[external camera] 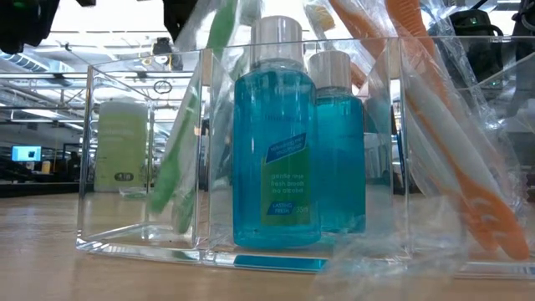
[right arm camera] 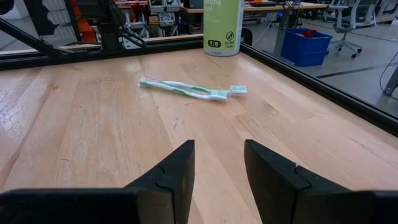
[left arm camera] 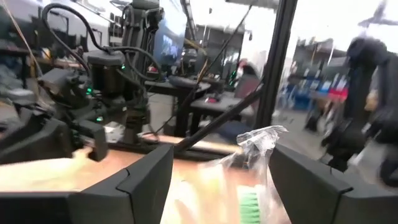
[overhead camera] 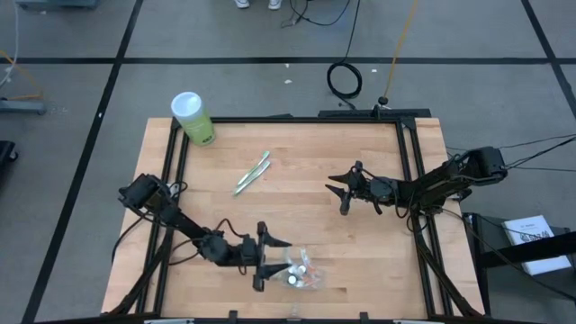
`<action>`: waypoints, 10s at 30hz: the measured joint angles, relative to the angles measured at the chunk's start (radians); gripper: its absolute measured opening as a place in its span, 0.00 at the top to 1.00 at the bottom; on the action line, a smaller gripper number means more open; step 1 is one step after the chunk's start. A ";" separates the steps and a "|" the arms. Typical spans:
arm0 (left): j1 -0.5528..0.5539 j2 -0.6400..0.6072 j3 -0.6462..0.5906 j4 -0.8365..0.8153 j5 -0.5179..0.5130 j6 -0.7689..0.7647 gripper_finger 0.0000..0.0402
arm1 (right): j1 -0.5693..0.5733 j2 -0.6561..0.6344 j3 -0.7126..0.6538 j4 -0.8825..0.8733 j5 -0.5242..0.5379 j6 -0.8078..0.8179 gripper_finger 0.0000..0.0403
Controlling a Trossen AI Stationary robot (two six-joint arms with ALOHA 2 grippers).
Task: Pick & Place toothbrushing station
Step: Put the green toothbrush into the transparent organizer
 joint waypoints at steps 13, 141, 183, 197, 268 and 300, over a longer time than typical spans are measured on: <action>0.036 -0.059 0.000 -0.186 0.055 -0.153 0.30 | 0.000 0.000 0.000 0.000 0.000 0.000 0.68; 1.007 -0.149 0.002 -1.400 0.368 -0.331 0.79 | -0.002 0.000 0.000 -0.021 0.001 0.007 0.68; 0.283 -0.697 -0.001 -0.984 0.232 -0.122 0.99 | -0.002 0.000 0.000 -0.023 0.000 0.007 0.68; -0.024 -0.393 0.000 -0.378 0.106 0.104 1.00 | -0.002 0.000 0.000 -0.011 0.000 0.007 0.68; 0.056 -0.418 -0.288 -0.558 0.185 -0.167 0.36 | -0.002 0.000 0.000 0.005 0.058 0.067 0.68; 0.169 -0.234 -0.119 -0.585 0.457 -0.108 0.37 | -0.002 0.000 0.000 0.007 0.055 0.067 0.68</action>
